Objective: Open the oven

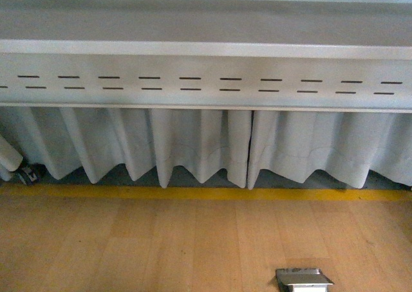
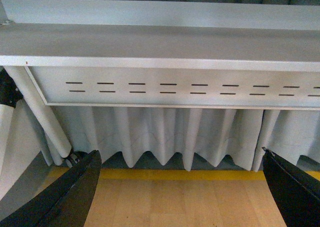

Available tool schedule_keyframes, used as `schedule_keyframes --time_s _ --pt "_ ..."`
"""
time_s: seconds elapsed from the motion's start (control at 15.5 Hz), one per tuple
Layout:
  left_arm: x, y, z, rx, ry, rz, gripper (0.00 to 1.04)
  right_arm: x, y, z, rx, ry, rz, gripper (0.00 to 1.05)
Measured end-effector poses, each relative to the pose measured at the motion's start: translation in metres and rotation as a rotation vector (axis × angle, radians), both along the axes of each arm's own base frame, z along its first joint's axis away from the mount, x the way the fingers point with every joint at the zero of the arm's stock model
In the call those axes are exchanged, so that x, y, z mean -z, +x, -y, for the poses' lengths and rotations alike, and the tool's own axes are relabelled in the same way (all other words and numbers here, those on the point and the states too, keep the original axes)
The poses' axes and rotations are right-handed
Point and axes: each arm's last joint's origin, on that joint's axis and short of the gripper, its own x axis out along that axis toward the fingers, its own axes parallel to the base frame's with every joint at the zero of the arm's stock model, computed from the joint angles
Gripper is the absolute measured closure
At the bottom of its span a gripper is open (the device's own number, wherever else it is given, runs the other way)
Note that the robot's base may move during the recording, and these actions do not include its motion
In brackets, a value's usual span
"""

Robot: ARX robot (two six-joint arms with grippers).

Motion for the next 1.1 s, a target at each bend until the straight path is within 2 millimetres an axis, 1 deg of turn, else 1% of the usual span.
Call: schedule_keyframes --time_s 1.1 --pt "0.0000 0.0000 0.0000 0.000 0.000 0.000 0.07 0.0000 0.0000 0.0000 0.000 0.000 0.000 0.06"
